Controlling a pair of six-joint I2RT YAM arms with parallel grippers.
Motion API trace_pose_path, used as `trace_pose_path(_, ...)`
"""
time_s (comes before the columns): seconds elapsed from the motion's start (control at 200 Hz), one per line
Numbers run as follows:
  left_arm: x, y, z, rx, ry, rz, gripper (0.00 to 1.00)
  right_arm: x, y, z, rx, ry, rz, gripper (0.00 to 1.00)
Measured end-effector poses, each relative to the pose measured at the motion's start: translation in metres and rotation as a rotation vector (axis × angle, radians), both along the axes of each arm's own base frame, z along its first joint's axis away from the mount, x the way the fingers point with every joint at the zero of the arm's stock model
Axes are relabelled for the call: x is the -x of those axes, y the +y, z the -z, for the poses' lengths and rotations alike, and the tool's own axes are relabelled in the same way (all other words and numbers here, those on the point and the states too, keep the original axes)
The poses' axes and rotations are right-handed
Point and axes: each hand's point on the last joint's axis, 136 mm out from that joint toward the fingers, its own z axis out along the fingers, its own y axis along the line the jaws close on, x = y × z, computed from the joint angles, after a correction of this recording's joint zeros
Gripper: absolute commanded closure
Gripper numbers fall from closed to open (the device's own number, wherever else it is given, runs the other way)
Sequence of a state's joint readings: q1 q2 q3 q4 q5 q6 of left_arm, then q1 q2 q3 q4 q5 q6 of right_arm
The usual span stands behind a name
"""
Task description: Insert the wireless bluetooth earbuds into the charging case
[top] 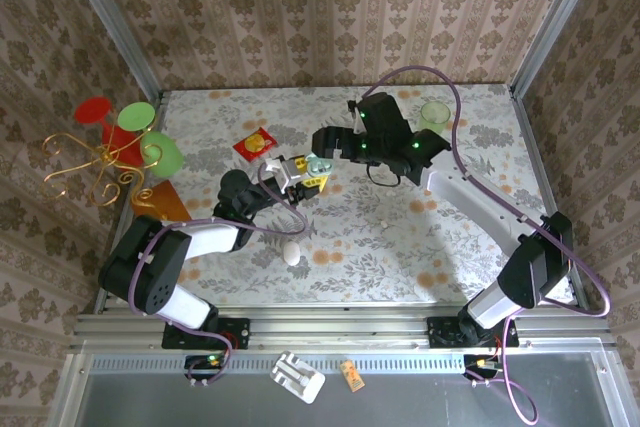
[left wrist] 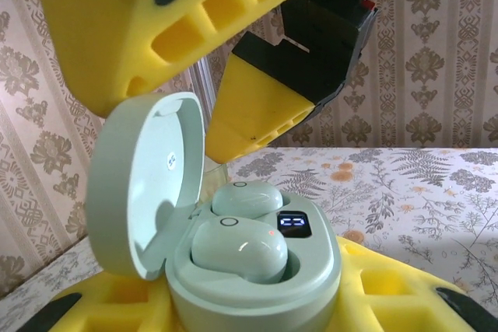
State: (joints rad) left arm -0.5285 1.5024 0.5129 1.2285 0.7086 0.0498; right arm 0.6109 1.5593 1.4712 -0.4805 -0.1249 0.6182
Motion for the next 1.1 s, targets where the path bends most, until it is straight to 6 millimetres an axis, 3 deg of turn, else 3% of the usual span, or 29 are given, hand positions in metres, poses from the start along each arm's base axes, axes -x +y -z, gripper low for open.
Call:
trace_pose_path(0.33,-0.01,0.004,-0.002,0.01,0.002,-0.062,0.92,0.021,-0.005,0.025,-0.05,0.075,-0.032,0.01)
trace_pose_path(0.65,-0.012,0.007,-0.015,0.038,-0.016,-0.092,0.91,0.024,0.006,0.008,-0.505,0.126,-0.104,0.09)
trace_pose_path(0.78,-0.016,0.008,-0.021,0.052,-0.019,-0.102,0.91,0.028,0.019,0.004,-0.65,0.169,-0.155,0.19)
trace_pose_path(0.95,-0.017,0.007,-0.026,0.065,-0.019,-0.107,0.91,0.024,0.031,0.01,-0.797,0.235,-0.182,0.42)
trace_pose_path(1.1,-0.019,0.007,-0.025,0.064,-0.009,-0.117,0.91,0.023,0.035,0.001,-0.869,0.239,-0.207,0.6)
